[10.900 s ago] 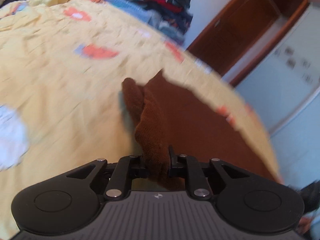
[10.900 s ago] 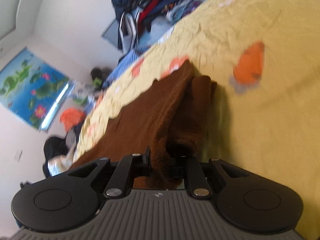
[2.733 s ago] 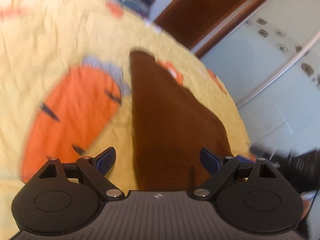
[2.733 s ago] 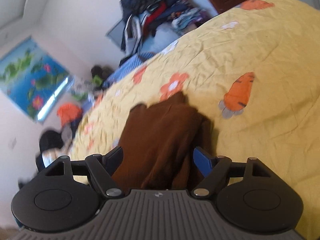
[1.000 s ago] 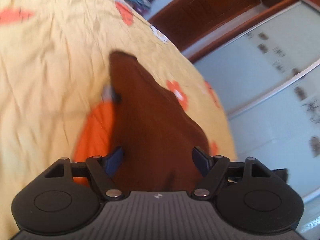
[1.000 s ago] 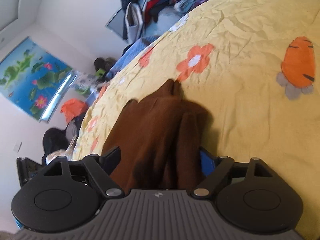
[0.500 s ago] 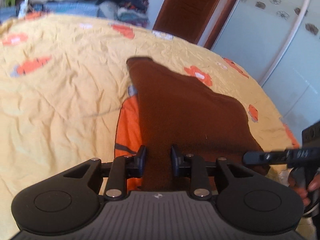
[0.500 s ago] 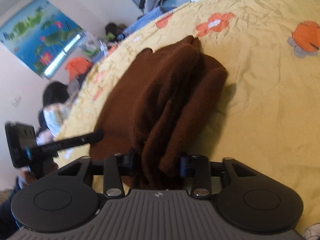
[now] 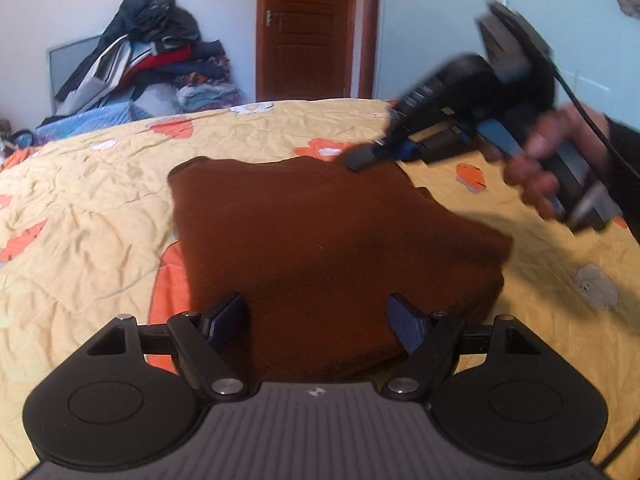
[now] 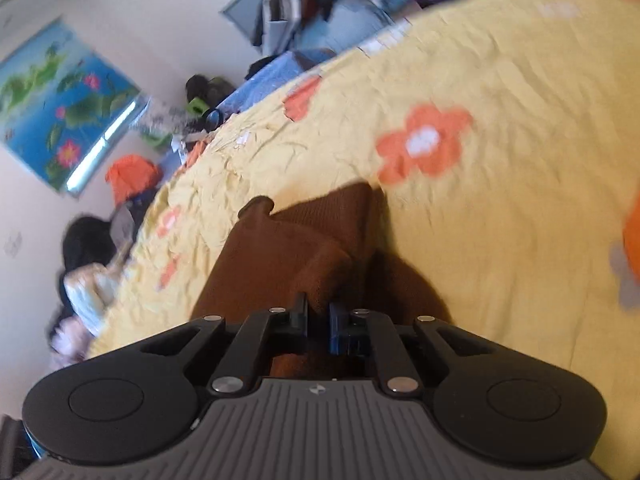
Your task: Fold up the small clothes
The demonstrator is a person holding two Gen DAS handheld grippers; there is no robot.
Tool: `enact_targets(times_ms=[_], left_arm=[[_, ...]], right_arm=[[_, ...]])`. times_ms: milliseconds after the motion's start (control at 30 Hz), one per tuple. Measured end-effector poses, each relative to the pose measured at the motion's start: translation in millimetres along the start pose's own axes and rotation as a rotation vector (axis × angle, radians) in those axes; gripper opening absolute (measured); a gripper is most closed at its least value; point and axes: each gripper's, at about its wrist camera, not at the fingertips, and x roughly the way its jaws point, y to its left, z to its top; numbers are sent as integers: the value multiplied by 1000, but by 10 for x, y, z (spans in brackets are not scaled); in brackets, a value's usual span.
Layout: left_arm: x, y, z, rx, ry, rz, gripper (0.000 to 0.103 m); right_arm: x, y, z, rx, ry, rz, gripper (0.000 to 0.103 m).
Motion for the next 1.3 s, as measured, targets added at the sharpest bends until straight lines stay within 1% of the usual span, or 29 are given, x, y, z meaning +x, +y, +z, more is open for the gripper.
enact_targets(times_ms=[33, 100, 133, 167, 200, 267, 300, 333, 367, 400, 467, 567, 600, 633, 667, 733, 833, 900, 933, 1000, 1033, 1067, 1100, 1133, 1167, 1200, 1233, 1267, 1300], left_arm=[[27, -40, -12, 6, -3, -4, 81], [65, -126, -36, 45, -17, 3, 82], [55, -161, -42, 66, -22, 18, 81], [14, -167, -44, 75, -28, 18, 82], [-73, -155, -59, 81, -38, 7, 82], [-251, -108, -132, 110, -64, 23, 82], [-325, -79, -195, 132, -74, 48, 82], [-361, -46, -251, 152, -67, 74, 82], [-372, -9, -301, 166, -49, 99, 82], [-361, 27, -336, 172, -36, 121, 82], [-318, 78, -359, 164, -18, 142, 81], [-261, 82, -288, 128, -36, 140, 77], [-220, 84, -267, 119, -36, 134, 63], [-171, 88, -251, 111, -25, 133, 31], [-113, 88, -235, 106, -6, 141, 23], [-124, 101, -225, 96, -3, 162, 21], [-252, 120, -260, 85, -25, 150, 16], [-254, 115, -327, 91, -12, 149, 16], [-235, 101, -365, 96, -8, 163, 15], [-221, 75, -422, 108, -31, 176, 16], [-220, 63, -436, 108, -44, 183, 17], [-210, 61, -440, 111, -47, 188, 17], [-215, 61, -442, 109, -48, 186, 17], [-226, 62, -450, 102, -47, 182, 17], [-240, 62, -459, 96, -43, 177, 17], [-244, 71, -461, 89, -42, 172, 18], [-250, 76, -462, 82, -41, 169, 18], [-255, 77, -462, 80, -40, 168, 18], [-262, 70, -470, 80, -40, 167, 18]], right_arm=[[27, 19, 53, -26, -10, -14, 16], [141, -40, 132, -53, 3, -90, 15], [209, -97, 135, -36, 27, -117, 15], [252, -154, 114, 4, 59, -113, 16], [218, -194, 52, 44, 64, -101, 25], [5, -172, -77, 66, 37, -47, 52], [-174, -138, -161, 70, -2, -24, 79], [-354, -100, -264, 67, -46, -2, 88], [-486, -70, -348, 59, -62, 30, 88], [-569, -44, -422, 58, -56, 57, 88], [-626, 21, -562, 40, -22, 74, 84], [-504, 153, -718, -60, 52, -16, 79], [-425, 170, -753, -74, 83, -17, 70], [-361, 182, -778, -87, 110, -15, 49], [-323, 202, -793, -112, 119, -29, 39], [-336, 222, -742, -143, 115, -34, 29], [-440, 138, -641, -116, 91, -20, 25], [-341, 58, -717, -119, 139, -30, 25], [-300, 41, -783, -123, 148, -4, 25], [-317, 87, -766, -139, 153, 7, 33], [-330, 108, -698, -123, 171, 9, 44], [-361, 128, -615, -99, 166, 8, 50], [-423, 167, -526, -92, 118, -3, 64], [-495, 221, -431, -107, 48, -16, 72], [-541, 272, -320, -121, -10, -12, 72], [-538, 312, -208, -114, -41, 5, 72], [-482, 349, -99, -103, -48, 25, 72], [-482, 349, -99, -103, -48, 25, 72], [-363, 418, 12, -112, -40, 43, 72]])
